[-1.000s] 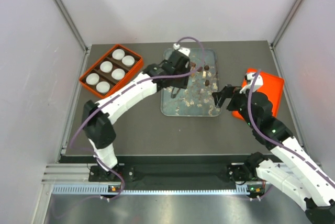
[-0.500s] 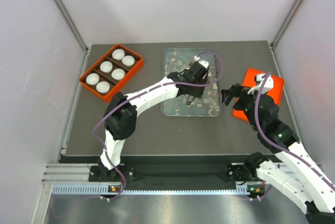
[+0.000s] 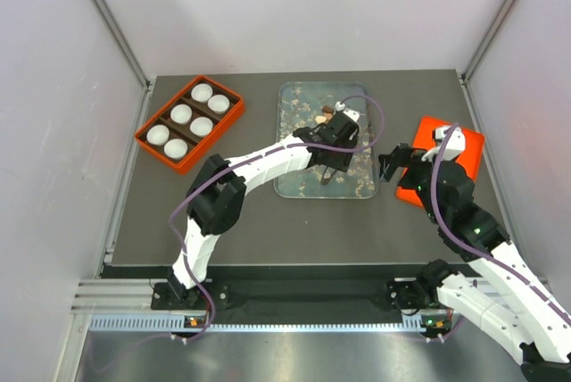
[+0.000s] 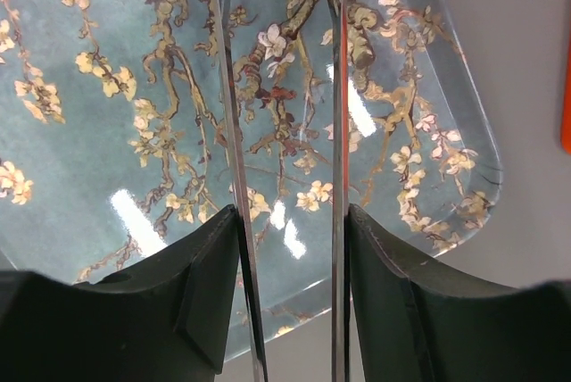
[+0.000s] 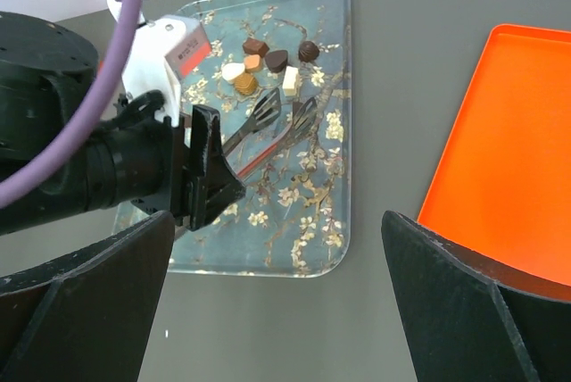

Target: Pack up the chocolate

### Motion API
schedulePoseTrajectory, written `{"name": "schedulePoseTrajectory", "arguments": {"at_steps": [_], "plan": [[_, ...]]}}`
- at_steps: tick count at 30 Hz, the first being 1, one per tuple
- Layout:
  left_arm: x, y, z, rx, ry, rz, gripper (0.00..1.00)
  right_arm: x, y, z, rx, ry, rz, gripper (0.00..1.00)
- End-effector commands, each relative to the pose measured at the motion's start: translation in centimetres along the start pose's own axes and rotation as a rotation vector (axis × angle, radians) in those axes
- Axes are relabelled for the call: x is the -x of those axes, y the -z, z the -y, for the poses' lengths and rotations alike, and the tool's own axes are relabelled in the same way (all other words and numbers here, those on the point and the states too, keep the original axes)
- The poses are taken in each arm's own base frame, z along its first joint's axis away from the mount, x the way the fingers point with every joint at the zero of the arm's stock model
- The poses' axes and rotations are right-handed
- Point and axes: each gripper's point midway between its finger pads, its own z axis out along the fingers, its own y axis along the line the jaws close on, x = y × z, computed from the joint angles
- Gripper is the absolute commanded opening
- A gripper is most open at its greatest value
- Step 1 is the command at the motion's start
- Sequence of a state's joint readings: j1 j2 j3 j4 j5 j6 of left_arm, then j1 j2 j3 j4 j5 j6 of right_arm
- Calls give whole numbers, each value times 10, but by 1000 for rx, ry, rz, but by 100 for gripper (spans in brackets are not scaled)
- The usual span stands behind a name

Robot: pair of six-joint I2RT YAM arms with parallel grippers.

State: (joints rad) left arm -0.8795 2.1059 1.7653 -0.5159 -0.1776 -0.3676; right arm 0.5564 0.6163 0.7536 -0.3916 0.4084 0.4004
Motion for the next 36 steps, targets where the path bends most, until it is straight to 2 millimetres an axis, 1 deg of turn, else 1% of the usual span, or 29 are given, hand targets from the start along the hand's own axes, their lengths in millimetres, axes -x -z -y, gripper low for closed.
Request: {"name": "schedulePoseTrajectory", "arguments": {"at_steps": [1, 5, 8, 11, 12, 14, 15, 17, 18, 19, 20, 21, 22, 23, 24, 25, 27, 28, 30, 31, 33, 34, 35, 36], "plan": [[17, -1, 8, -21, 21, 63, 53, 20, 6, -2, -1, -4, 57, 100], [13, -2, 7, -17, 25, 51, 50, 20, 6, -2, -1, -3, 56, 100], [16, 6, 7, -16, 34, 55, 45, 20, 6, -2, -1, -3, 53, 100], [23, 25, 5, -14, 49, 64, 38, 22, 7, -3, 3, -7, 53, 100], [28, 37, 4, -16, 54, 76, 37, 21, 7, -4, 3, -6, 51, 100], [30, 49, 2, -16, 58, 84, 33, 20, 6, -4, 4, -11, 48, 100], [36, 62, 1, -21, 65, 104, 33, 19, 7, -4, 9, -13, 44, 100], [39, 75, -3, -21, 71, 111, 33, 18, 7, -5, 12, -22, 42, 100], [46, 87, -4, -23, 77, 131, 33, 17, 7, -6, 18, -24, 37, 100], [44, 94, -9, -9, 81, 118, 33, 16, 6, -7, 20, -27, 35, 100], [52, 102, -16, 2, 92, 133, 33, 17, 7, -8, 25, -33, 37, 100], [61, 115, -24, 25, 102, 161, 33, 16, 7, -8, 27, -32, 34, 100], [64, 122, -32, 45, 105, 166, 33, 16, 7, -8, 30, -33, 32, 100], [72, 132, -48, 76, 120, 174, 34, 14, 6, -11, 43, -32, 25, 100], [77, 141, -59, 96, 117, 182, 34, 11, 6, -12, 50, -29, 18, 100], [84, 145, -84, 140, 144, 187, 34, 10, 6, -13, 58, -28, 13, 100], [88, 156, -116, 195, 177, 178, 34, 5, 6, -16, 80, -29, -1, 100], [91, 159, -149, 242, 226, 179, 34, 3, 7, -17, 87, -31, -8, 100], [92, 166, -181, 280, 277, 179, 34, -2, 7, -20, 107, -31, -20, 100], [91, 169, -216, 332, 328, 183, 34, -3, 8, -20, 112, -28, -21, 100], [91, 171, -248, 375, 378, 186, 34, -5, 9, -20, 121, -25, -27, 100], [93, 177, -275, 403, 425, 198, 34, -6, 10, -21, 125, -24, -28, 100], [93, 175, -289, 420, 445, 199, 34, -6, 10, -21, 131, -22, -31, 100], [96, 181, -312, 451, 483, 219, 34, -6, 11, -23, 138, -23, -31, 100]]}}
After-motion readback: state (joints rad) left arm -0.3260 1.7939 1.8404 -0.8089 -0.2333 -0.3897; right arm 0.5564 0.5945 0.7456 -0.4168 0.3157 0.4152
